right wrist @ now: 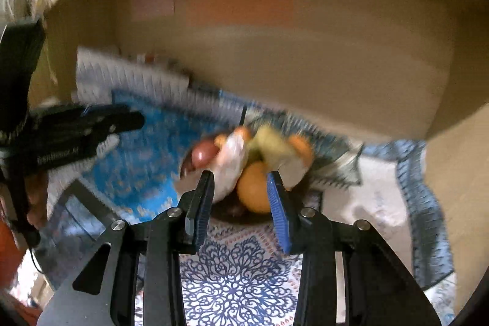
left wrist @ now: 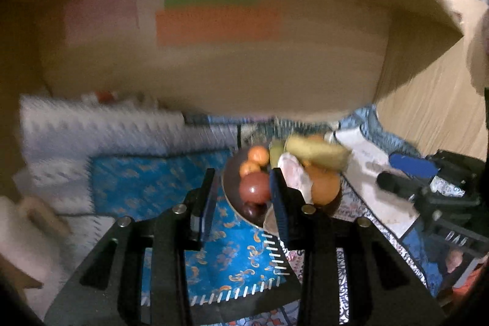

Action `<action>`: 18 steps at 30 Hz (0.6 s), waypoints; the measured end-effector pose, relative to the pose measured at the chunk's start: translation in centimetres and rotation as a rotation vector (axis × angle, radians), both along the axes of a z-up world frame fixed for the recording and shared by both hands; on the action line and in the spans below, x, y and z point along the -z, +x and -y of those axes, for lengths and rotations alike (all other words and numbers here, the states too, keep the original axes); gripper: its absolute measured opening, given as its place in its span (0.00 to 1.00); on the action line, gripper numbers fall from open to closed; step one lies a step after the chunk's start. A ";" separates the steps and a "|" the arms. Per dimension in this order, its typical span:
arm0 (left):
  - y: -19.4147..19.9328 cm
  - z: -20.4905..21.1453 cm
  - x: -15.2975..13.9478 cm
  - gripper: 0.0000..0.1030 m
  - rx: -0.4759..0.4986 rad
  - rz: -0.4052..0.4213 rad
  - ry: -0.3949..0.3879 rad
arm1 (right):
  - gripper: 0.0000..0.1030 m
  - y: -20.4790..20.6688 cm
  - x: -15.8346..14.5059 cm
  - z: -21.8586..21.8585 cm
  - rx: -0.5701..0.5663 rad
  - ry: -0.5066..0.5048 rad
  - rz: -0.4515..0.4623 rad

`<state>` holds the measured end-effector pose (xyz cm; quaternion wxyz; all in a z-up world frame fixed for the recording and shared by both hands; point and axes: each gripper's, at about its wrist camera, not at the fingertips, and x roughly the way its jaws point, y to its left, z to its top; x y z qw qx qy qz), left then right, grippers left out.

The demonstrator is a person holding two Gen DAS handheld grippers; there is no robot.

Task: Organize fruits

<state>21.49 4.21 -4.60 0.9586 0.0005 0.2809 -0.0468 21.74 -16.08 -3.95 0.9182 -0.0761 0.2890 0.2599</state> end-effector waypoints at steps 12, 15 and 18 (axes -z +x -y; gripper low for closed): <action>-12.2 1.9 -6.7 0.55 -0.035 0.295 0.006 | 0.47 -10.1 -7.4 3.5 0.069 0.180 0.262; -15.0 2.2 -7.5 0.62 -0.037 0.348 -0.006 | 0.56 -12.0 -7.9 3.8 0.089 0.193 0.310; -17.1 2.6 -7.8 0.70 -0.037 0.373 -0.007 | 0.75 -13.5 -8.1 4.1 0.128 0.196 0.367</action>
